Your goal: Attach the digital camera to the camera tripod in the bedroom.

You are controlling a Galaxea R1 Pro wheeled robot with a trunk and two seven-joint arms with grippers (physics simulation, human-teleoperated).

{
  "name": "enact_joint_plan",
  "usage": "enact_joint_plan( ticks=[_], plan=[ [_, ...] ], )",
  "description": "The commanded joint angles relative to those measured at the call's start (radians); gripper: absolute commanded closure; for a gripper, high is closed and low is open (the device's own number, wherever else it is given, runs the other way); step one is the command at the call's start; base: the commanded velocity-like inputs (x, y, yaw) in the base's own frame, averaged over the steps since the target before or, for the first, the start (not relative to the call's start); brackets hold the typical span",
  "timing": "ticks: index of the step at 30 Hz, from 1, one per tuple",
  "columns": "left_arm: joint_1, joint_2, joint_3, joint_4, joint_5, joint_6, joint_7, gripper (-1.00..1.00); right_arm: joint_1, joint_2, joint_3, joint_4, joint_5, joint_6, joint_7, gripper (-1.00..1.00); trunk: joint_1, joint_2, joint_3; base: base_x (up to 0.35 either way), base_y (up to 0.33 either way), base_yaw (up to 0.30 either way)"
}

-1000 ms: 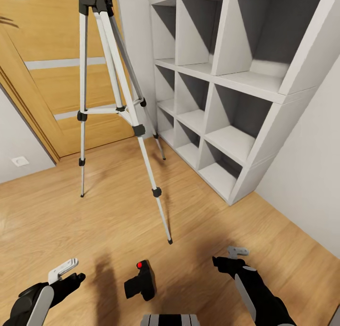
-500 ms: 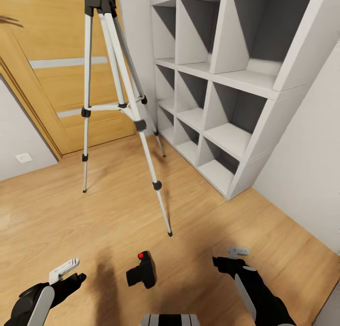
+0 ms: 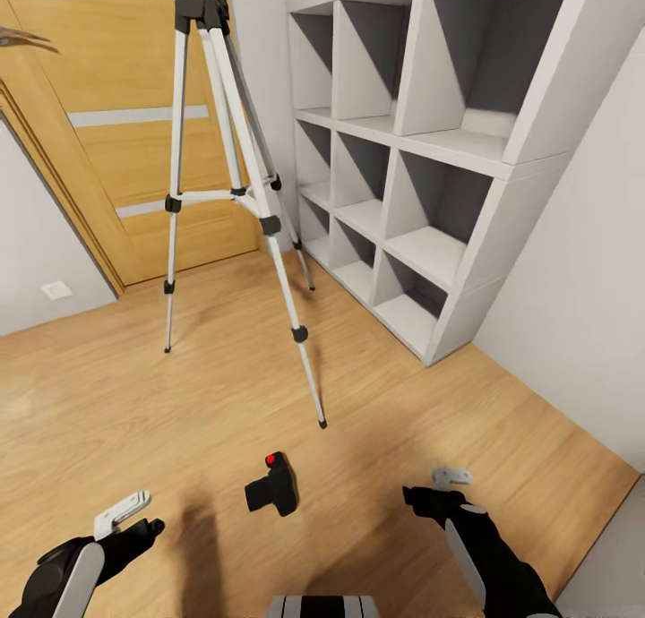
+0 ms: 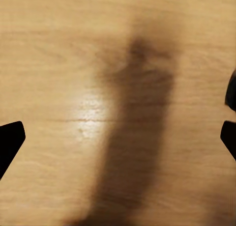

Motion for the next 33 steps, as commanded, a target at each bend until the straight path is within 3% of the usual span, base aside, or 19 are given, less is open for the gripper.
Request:
enact_joint_plan(
  ticks=[1,6,10,14,17,20,33],
  plan=[
    [0.000,0.000,0.000,-0.001,0.011,0.003,0.008,-1.00,0.000,0.000,0.000,-0.002,-0.009,0.005,-0.002,-1.00,0.000,0.000,-0.001,-0.021,0.000,0.000],
    [0.000,-0.012,0.000,0.002,0.006,0.003,0.010,-1.00,0.000,0.000,0.000,0.000,-0.010,0.005,-0.006,-1.00,0.000,0.000,-0.001,-0.005,0.000,0.000],
    [0.000,-0.036,-0.002,0.002,-0.001,0.003,0.024,-1.00,0.000,-0.001,0.000,0.000,-0.009,0.005,-0.004,-1.00,0.000,0.000,-0.001,0.000,0.000,0.000],
    [0.000,-0.065,-0.009,-0.003,-0.002,0.003,0.097,-1.00,0.000,-0.002,0.000,-0.002,-0.001,0.005,-0.004,-1.00,0.000,0.000,-0.001,0.000,0.000,0.000],
    [0.000,-0.078,-0.013,-0.008,0.000,0.002,0.195,-1.00,0.000,-0.001,-0.001,-0.003,0.040,0.007,-0.008,-1.00,0.000,0.000,0.000,0.000,0.000,-0.057],
    [0.000,-0.092,-0.015,-0.007,-0.003,-0.019,0.247,-1.00,0.000,-0.002,-0.001,-0.006,0.062,0.008,-0.008,-1.00,0.000,0.000,0.001,0.000,0.000,-0.171],
    [0.000,-0.125,-0.020,-0.012,-0.002,-0.082,0.341,-1.00,0.000,0.000,-0.003,-0.007,0.073,0.008,-0.006,-1.00,0.000,0.000,0.006,0.000,0.000,-0.231]
  ],
)
